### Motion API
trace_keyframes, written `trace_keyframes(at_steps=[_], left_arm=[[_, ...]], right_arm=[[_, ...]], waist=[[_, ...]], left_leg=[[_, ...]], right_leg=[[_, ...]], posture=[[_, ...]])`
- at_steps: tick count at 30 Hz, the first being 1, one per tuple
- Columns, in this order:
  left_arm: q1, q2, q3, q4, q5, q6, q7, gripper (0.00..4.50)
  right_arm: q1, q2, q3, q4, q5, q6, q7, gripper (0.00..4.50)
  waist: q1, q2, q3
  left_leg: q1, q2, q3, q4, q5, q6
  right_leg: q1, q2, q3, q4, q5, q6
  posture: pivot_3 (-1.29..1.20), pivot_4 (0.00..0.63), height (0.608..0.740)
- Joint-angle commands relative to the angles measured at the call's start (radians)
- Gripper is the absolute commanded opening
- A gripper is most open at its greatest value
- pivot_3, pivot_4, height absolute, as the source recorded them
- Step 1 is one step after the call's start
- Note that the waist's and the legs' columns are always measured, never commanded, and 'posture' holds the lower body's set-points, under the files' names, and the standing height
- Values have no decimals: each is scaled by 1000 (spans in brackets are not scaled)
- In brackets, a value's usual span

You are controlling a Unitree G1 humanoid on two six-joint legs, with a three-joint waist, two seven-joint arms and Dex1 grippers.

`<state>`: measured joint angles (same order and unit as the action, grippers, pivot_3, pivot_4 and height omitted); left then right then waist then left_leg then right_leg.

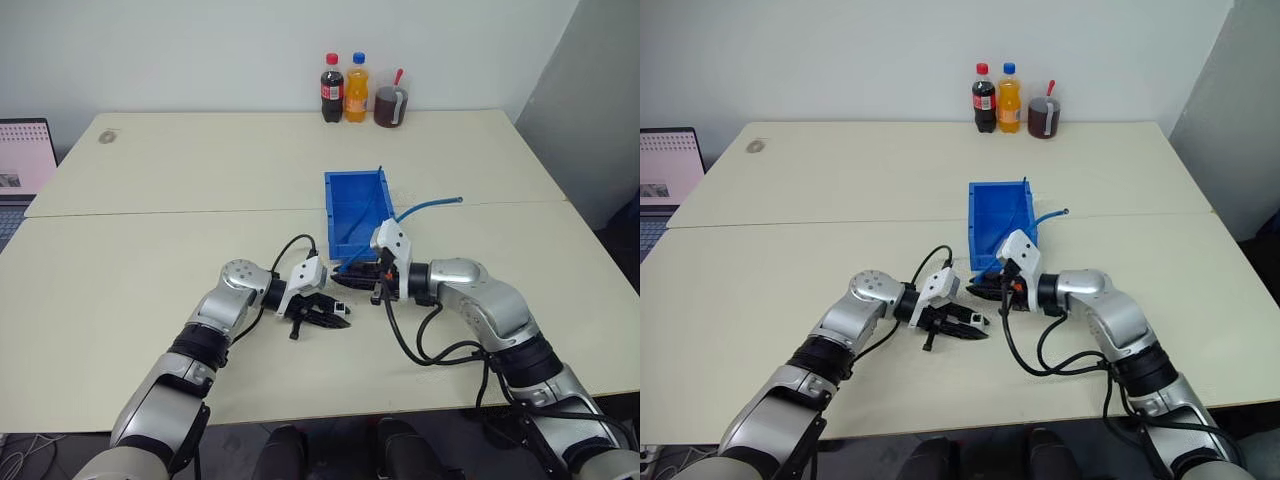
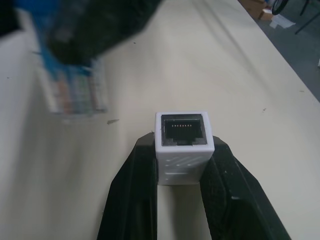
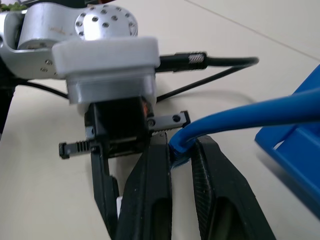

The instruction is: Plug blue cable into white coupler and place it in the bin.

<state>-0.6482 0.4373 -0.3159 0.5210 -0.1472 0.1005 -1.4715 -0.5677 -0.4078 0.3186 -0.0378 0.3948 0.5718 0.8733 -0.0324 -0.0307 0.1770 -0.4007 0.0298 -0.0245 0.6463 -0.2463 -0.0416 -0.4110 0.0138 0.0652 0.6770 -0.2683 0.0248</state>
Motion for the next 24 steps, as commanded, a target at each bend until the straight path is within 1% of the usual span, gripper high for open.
trace_keyframes(at_steps=[1, 8, 16, 24], left_arm=[[15, 20, -12, 17, 30, -19, -6, 788], [-1, 7, -9, 52, 46, -48, 27, 788], [-10, 2, -15, 71, 62, -76, 41, 788], [-15, -5, -10, 92, 87, -110, 78, 788]], right_arm=[[18, -31, -11, -76, 1, 7, 36, 274], [44, -43, 3, -117, -16, 38, 23, 274], [32, -22, 22, -91, -66, 46, 9, 274], [26, -3, 13, -117, -59, 86, 10, 274]], waist=[[0, 0, 0], [-2, 0, 0], [-1, 0, 0], [-1, 0, 0]], left_leg=[[0, 0, 0, 0, 0, 0], [2, 0, -1, 0, 0, 0], [2, 0, -1, 2, 0, 0], [2, 0, -1, 2, 0, 0]], right_leg=[[0, 0, 0, 1, -1, 1], [0, 0, 0, 3, -2, 2], [1, 0, 0, 3, -1, 2], [1, 0, 0, 3, -1, 2]], posture=[[0, 150, 740], [0, 150, 740], [0, 150, 740], [0, 150, 740]])
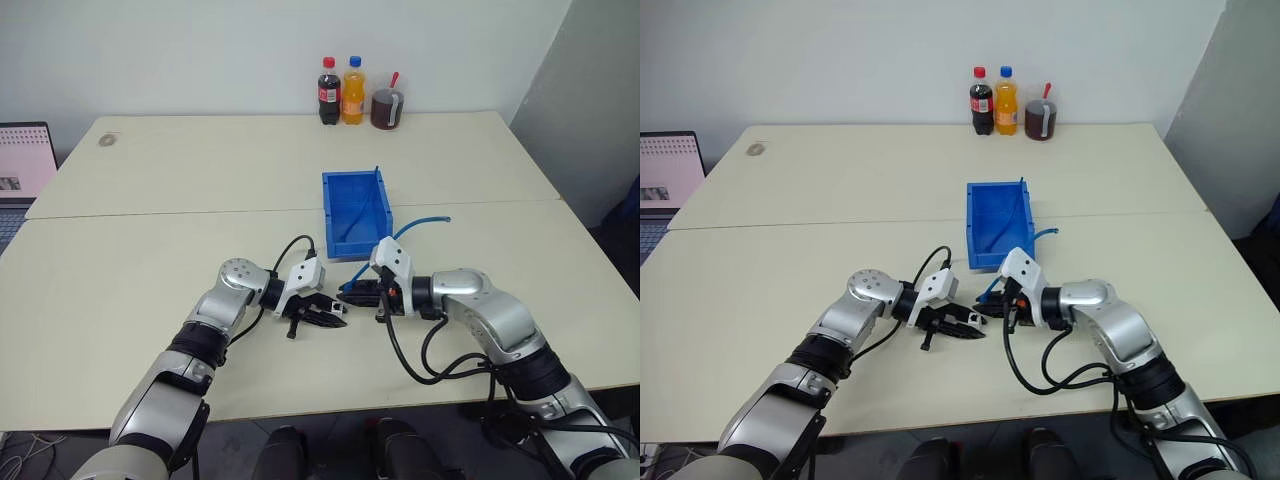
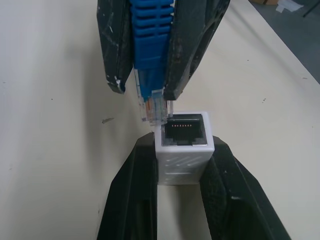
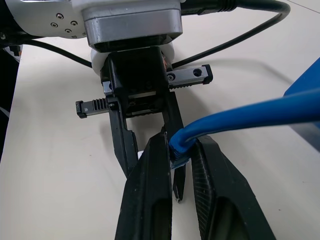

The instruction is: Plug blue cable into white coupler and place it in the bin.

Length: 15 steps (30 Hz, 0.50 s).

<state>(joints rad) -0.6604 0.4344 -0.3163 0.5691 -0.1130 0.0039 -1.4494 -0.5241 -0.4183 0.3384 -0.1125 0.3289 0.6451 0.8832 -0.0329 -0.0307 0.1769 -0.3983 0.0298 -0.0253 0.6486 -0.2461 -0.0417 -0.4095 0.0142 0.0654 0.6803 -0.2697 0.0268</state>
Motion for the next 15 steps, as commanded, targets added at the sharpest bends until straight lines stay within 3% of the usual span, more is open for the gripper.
trace_keyframes(at_steps=[1, 15], left_arm=[[-8, -8, -7, 54, 59, -26, 76, 788], [-32, -32, 0, 120, 79, -110, 132, 788]], right_arm=[[-18, 8, -6, -44, 7, 16, 1, 274], [-5, 23, 23, 14, -62, -45, -14, 274]], waist=[[0, 0, 0], [2, 0, 0]], left_leg=[[0, 0, 0, 0, 0, 0], [1, 0, -1, 7, 0, 0]], right_leg=[[0, 0, 0, 0, 0, 0], [4, 0, 0, 0, 2, 3]], posture=[[0, 150, 740], [0, 150, 740]])
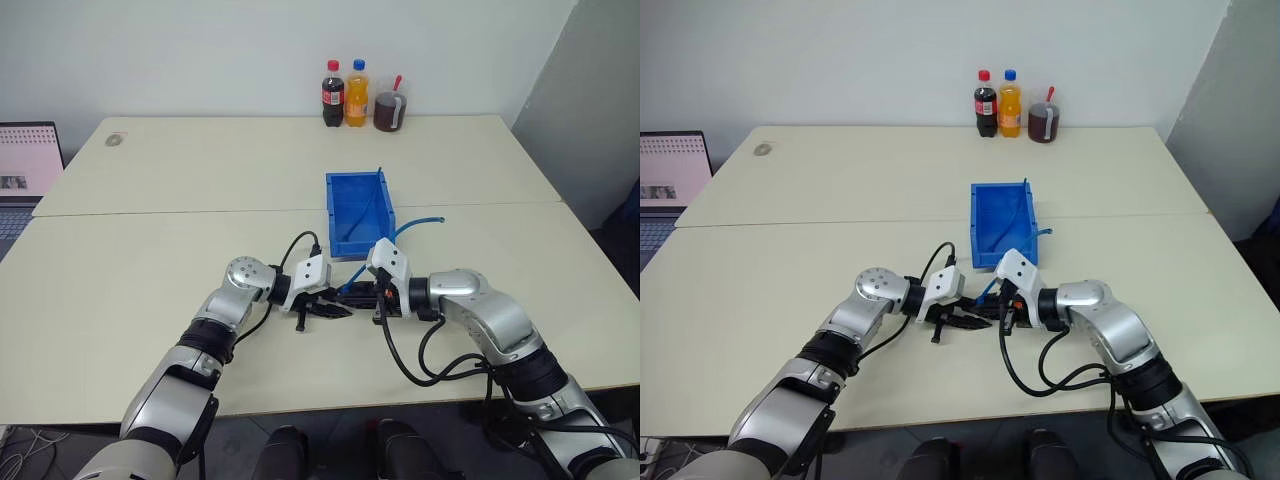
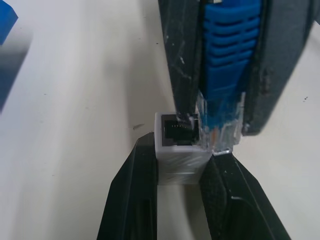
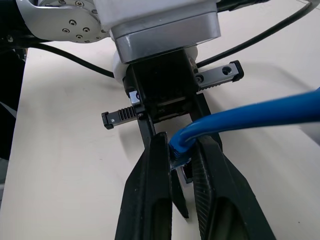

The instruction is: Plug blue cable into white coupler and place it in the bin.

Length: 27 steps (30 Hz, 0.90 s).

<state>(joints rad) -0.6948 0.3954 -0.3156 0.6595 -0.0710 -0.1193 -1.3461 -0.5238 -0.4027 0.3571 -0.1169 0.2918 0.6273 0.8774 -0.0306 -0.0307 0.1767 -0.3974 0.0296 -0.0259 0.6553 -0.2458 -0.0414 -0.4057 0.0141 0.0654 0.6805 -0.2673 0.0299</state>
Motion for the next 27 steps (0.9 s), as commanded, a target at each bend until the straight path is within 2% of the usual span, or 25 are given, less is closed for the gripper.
trace_keyframes(at_steps=[1, 8, 16, 27], left_arm=[[4, 9, -1, 27, 35, 16, 26, 788], [10, 13, 1, 23, 30, 22, 19, 788], [11, 19, 4, 30, 32, 20, 22, 788], [9, 20, 8, 39, 35, 15, 28, 788]], right_arm=[[-9, 11, 0, 26, -27, -31, -11, 274], [-49, 3, -36, 72, -21, -38, 5, 274], [-79, -4, -105, 2, 82, 83, 17, 274], [-48, 0, -79, -9, 51, 64, 17, 274]], waist=[[0, 0, 0], [0, 0, 0], [0, 0, 0], [-2, 0, 0]], left_leg=[[0, 0, 0, 0, 0, 0], [-1, 0, 0, 1, 0, 0], [-2, 0, 0, 2, 0, 0], [-1, 0, 0, 2, 0, 0]], right_leg=[[0, 0, 0, 0, 0, 0], [0, 0, 0, 0, 0, 0], [0, 0, 0, 0, 0, 0], [0, 0, 0, 0, 0, 0]], posture=[[0, 150, 740], [0, 150, 740], [0, 150, 740], [0, 150, 740]])
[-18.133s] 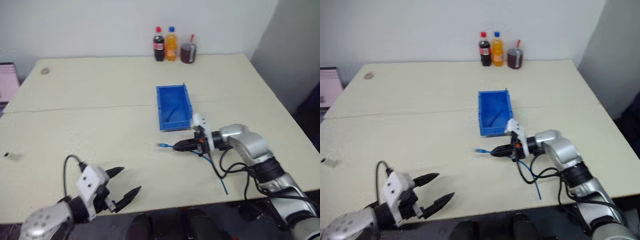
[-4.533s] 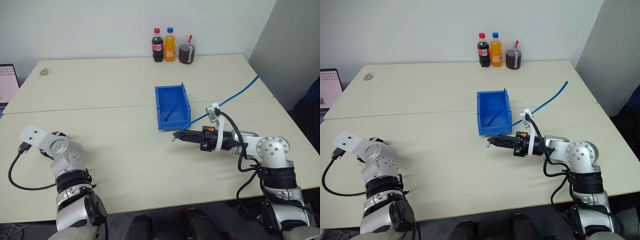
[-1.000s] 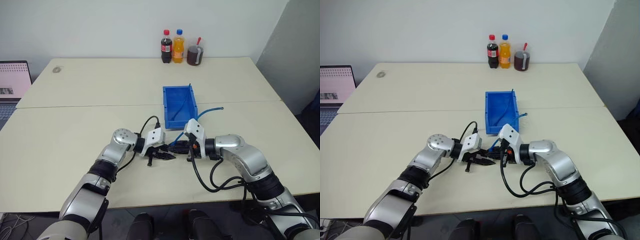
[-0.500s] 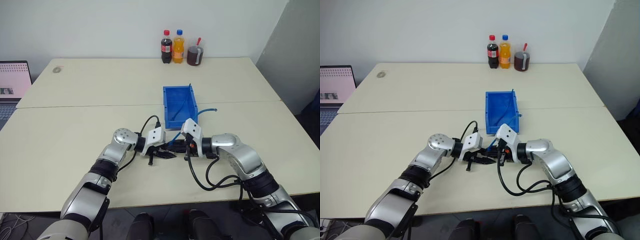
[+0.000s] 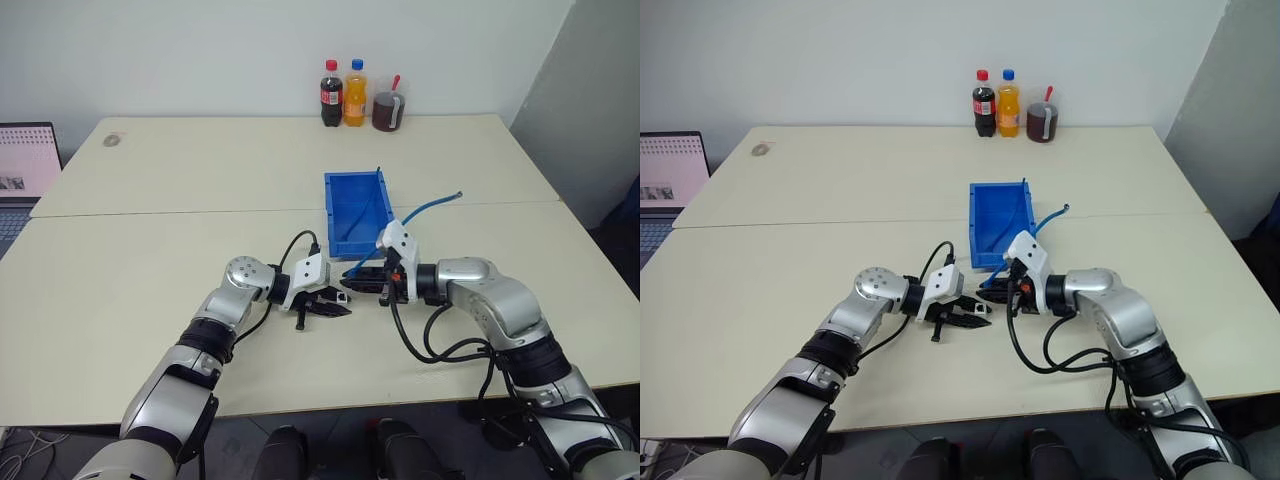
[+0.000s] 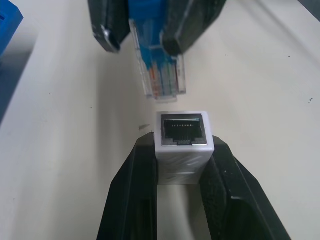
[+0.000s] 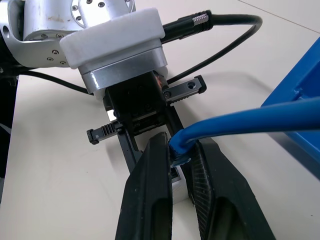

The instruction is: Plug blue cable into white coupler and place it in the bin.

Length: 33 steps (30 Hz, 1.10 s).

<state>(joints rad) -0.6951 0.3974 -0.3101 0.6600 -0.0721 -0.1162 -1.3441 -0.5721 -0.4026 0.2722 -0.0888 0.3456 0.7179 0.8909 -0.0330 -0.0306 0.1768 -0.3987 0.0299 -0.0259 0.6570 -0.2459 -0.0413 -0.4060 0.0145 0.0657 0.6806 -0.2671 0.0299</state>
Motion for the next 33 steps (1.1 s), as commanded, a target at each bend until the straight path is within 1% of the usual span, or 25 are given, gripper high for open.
trace_keyframes(at_steps=[1, 23, 33], left_arm=[[9, 18, 3, 40, 37, 11, 27, 788], [18, 22, 3, 19, 35, 26, 25, 788], [30, 18, 4, -4, 34, 33, 28, 788]], right_arm=[[3, 3, 10, -38, -6, -29, 2, 274], [25, 4, 72, 5, -100, -112, 9, 274], [7, -3, 175, 94, -208, -166, 21, 274]], waist=[[0, 0, 0], [0, 0, 0], [-1, 0, -2]], left_leg=[[0, 0, 0, 0, 0, 0], [0, 0, 0, 0, 0, 0], [1, 0, 0, 0, 0, 0]], right_leg=[[0, 0, 0, 0, 0, 0], [0, 0, 0, 0, 0, 0], [1, 0, 0, 0, 0, 0]], posture=[[0, 150, 740], [0, 150, 740], [0, 150, 740]])
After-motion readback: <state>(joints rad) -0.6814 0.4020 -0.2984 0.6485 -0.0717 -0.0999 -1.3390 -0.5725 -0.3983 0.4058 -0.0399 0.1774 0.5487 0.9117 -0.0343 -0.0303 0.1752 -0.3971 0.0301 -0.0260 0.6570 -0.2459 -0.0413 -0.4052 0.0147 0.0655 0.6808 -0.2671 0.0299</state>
